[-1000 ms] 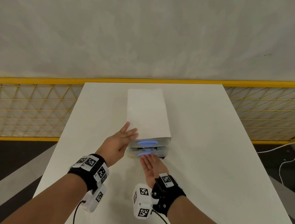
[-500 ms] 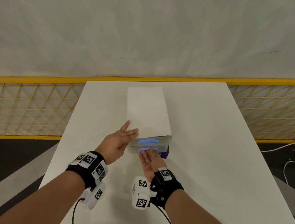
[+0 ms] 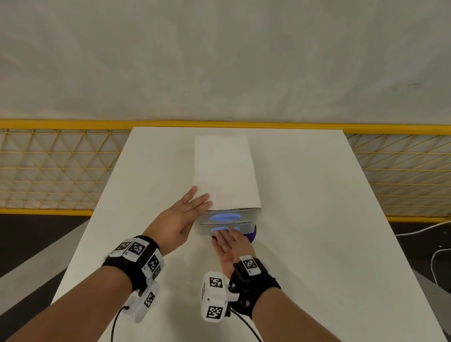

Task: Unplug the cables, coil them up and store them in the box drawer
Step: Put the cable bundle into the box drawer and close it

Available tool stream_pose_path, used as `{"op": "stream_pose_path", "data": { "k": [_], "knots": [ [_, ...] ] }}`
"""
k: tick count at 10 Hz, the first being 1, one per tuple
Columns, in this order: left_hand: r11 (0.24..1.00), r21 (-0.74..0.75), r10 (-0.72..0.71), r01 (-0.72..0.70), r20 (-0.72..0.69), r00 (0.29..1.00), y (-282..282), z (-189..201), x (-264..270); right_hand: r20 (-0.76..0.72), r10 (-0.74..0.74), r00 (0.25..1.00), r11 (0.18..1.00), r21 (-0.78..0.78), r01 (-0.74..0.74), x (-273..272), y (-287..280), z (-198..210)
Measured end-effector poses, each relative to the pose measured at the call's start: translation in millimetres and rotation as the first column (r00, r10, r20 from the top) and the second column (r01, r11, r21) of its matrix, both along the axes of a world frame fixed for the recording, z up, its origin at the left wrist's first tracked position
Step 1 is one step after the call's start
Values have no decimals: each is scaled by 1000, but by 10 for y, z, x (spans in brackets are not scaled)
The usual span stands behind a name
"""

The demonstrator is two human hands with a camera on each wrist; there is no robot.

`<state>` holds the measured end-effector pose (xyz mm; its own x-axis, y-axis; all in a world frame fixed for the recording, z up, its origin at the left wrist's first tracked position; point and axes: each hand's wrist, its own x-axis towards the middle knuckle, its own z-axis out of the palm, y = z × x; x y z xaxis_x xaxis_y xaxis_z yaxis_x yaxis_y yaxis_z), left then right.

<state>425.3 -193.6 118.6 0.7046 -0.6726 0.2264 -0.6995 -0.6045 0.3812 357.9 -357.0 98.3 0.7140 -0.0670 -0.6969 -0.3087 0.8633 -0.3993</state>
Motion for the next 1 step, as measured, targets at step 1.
{"op": "stream_pose_path", "data": {
  "k": [1],
  "knots": [
    [999,-2,54,-54,8,999,3,70,-64,-20,127,992,990,-52,-128,-73,-141,30]
  ]
}}
